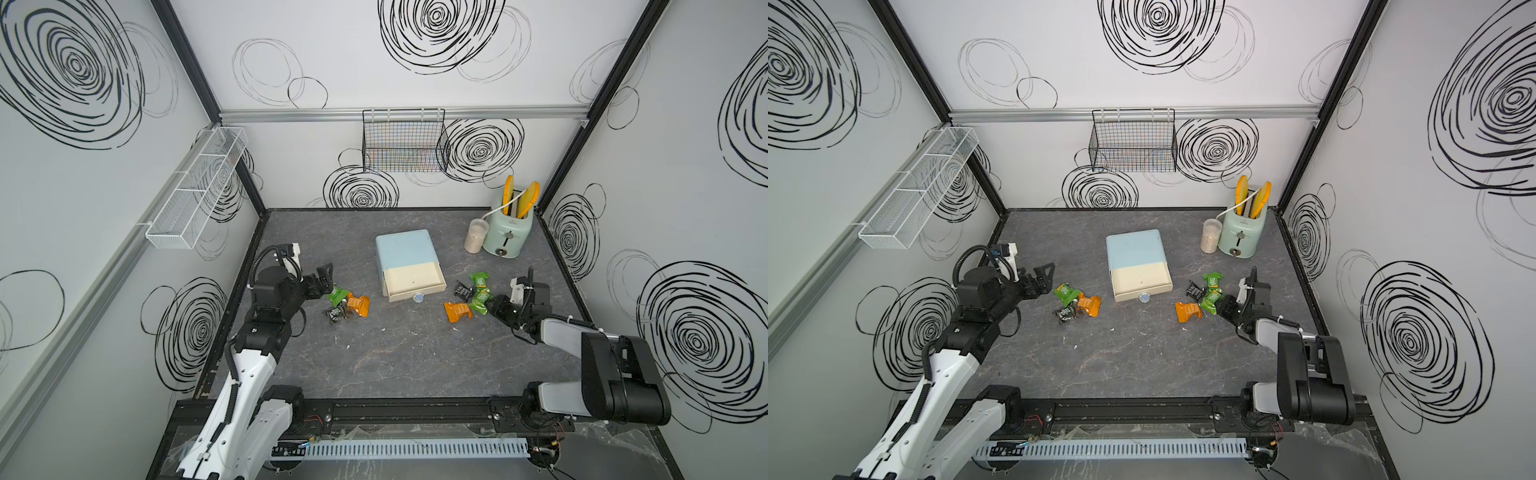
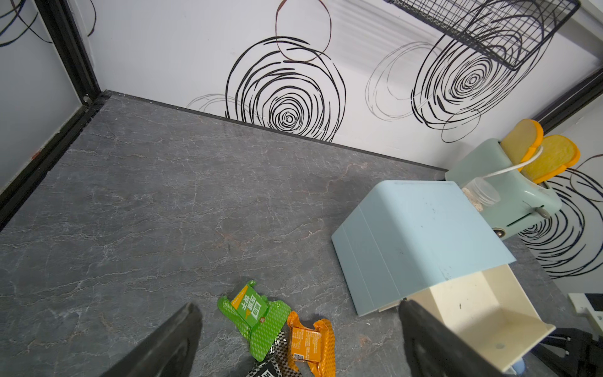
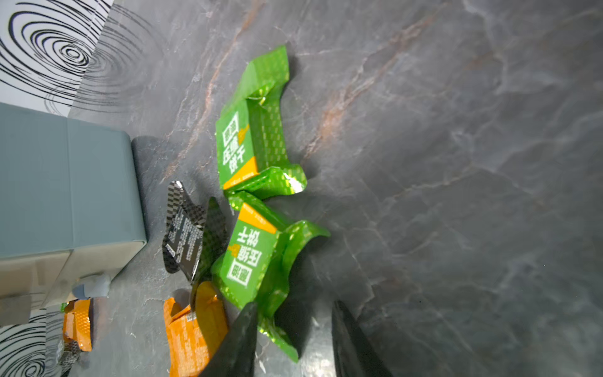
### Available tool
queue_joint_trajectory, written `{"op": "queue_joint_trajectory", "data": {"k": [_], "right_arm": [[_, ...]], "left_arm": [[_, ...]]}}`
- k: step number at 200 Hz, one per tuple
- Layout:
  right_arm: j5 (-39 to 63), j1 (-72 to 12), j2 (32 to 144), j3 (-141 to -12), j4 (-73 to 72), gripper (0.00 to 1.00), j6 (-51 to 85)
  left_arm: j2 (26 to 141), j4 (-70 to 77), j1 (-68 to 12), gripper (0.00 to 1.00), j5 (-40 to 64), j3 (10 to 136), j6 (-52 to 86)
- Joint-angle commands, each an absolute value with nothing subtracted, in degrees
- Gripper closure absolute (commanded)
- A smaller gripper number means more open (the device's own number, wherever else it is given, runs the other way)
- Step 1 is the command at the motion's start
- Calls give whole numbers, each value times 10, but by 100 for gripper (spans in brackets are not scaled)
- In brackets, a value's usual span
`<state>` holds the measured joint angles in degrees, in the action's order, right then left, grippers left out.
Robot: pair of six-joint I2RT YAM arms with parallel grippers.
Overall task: Place the cookies into the drawer by color
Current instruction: Pick up the cookie at the center of the board.
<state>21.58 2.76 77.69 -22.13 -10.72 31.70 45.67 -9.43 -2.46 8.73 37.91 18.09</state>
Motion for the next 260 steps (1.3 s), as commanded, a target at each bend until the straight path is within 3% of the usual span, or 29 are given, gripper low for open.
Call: {"op": "queue_joint_trajectory", "data": {"k": [1, 49, 70, 149, 224, 260], "right_arm": [[196, 21, 773, -225, -66, 45, 315], [106, -25, 773, -267, -34, 26, 334], [59, -47, 790, -291, -20, 22, 352], [3, -81, 858, -331, -14, 31, 400], [-40, -109, 894, -353, 7, 30, 398], [-78, -130, 915, -380, 45, 38, 393]], "left_arm": [[452, -84, -18, 2, 90, 374, 188], [453, -83, -16, 2, 93, 375, 189], [452, -81, -14, 2, 95, 375, 190], [450, -81, -8, 2, 101, 374, 191], [449, -78, -2, 2, 105, 374, 193], [447, -80, -1, 2, 105, 374, 192]]}}
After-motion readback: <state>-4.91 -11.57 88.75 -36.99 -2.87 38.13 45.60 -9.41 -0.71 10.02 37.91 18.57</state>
